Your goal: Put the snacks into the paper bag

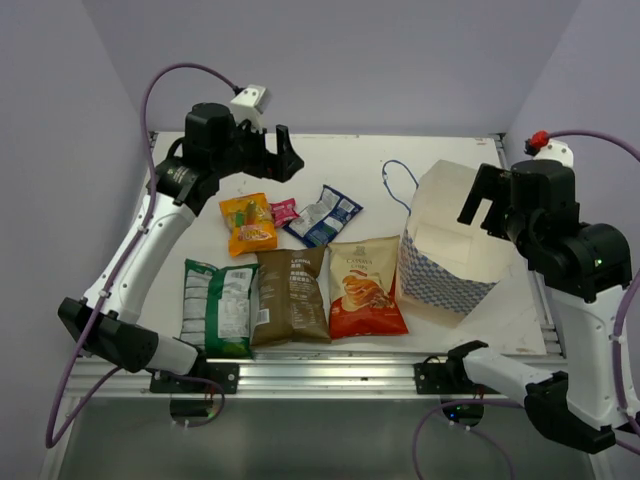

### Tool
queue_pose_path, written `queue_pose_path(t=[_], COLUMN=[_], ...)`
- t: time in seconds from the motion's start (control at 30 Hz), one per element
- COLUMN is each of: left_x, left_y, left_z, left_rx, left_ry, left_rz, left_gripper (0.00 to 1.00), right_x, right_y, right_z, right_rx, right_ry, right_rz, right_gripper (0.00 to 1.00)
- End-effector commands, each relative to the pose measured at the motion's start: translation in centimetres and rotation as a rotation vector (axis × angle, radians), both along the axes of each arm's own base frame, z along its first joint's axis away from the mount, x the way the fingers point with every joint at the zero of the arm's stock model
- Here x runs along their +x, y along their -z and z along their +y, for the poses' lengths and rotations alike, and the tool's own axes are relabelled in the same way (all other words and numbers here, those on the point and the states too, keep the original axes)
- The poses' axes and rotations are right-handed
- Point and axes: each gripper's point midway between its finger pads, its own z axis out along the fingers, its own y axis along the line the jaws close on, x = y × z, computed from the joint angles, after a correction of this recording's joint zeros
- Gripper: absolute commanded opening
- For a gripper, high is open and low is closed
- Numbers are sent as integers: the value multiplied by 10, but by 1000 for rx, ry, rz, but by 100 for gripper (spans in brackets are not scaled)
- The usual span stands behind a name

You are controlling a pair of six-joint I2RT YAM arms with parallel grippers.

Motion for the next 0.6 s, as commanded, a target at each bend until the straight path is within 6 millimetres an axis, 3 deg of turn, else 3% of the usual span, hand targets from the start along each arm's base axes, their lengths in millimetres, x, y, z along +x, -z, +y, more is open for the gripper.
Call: queue_pose_path(t=[0.0, 0.17, 0.4, 0.57], left_x=[-1, -1, 1, -2], left_y=[-17, -17, -14, -7], left_z=[-5, -8, -19, -24], left_rx=[-36, -43, -51, -65], left_ry=[23, 44, 108, 145], left_rz=[-50, -64, -63, -55], left_gripper=[100, 100, 100, 100], right_x=[-43, -62, -69, -79], right_y=[42, 68, 90, 104], right_z=[-24, -34, -41, -65], right_rx=[-83, -64, -67, -136], right_ry=[83, 166, 239, 339], right_rz=[225, 241, 286, 337], right_gripper=[98, 89, 72, 72])
